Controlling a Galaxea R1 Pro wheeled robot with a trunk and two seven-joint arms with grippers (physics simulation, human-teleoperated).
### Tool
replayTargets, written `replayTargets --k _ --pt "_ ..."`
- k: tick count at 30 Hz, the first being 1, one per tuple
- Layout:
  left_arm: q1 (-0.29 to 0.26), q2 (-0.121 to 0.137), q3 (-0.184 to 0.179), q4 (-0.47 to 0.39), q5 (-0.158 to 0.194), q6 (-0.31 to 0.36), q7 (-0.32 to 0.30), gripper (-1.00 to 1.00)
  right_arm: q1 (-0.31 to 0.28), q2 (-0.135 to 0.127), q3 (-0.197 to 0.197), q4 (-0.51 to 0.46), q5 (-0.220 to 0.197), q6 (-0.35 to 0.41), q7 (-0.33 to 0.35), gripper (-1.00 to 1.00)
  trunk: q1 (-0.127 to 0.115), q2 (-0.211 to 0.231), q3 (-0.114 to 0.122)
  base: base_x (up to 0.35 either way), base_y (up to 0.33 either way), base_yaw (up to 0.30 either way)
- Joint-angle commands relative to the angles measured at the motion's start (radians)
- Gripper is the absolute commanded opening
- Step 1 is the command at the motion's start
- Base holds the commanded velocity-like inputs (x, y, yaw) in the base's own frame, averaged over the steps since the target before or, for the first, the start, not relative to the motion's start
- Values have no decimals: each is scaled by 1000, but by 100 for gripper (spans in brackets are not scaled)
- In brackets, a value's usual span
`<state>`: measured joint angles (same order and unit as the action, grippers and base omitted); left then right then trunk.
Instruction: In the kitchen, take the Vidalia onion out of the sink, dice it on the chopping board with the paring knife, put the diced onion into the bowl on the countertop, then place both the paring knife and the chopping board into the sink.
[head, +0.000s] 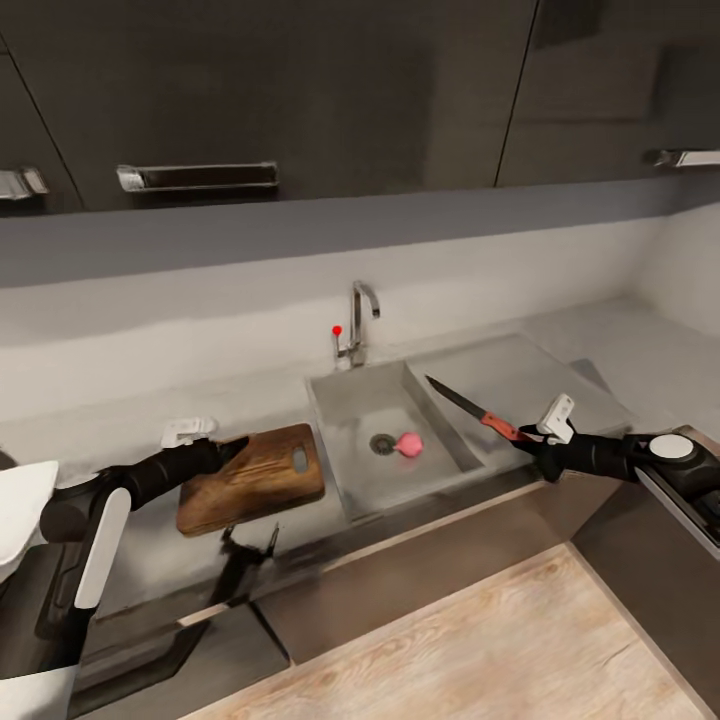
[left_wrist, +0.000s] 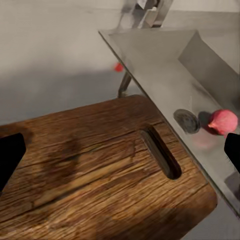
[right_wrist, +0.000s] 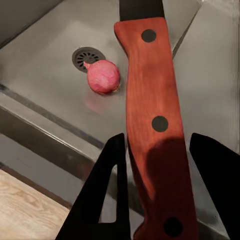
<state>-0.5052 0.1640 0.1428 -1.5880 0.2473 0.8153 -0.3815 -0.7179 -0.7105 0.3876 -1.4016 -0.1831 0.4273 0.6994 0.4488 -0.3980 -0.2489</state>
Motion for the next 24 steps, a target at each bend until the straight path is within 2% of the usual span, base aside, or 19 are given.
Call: replayTargets --k 1,6,11,18,24 --pt "-1 -1 1 0 1 7 -4 100 -2 1 2 0 -10 8 -1 -100 1 -2 -2 327 -37 -4" --pt "-1 -2 -2 0 0 8 -4 100 -2 3 3 0 -10 8 -1 -100 1 -2 -2 328 -50 -1" --pt "-1 -2 -3 0 0 7 -4 100 -2 5 4 0 -10 8 -1 -100 1 -2 -2 252 -198 0" --pt "-1 0 -3 0 0 4 -4 100 -2 5 4 0 -10 8 -1 -100 1 -2 -2 40 -275 0" --pt "-1 1 -2 0 0 4 -4 100 -2 5 4 0 -10 9 -1 -100 1 -2 -2 2 -53 0"
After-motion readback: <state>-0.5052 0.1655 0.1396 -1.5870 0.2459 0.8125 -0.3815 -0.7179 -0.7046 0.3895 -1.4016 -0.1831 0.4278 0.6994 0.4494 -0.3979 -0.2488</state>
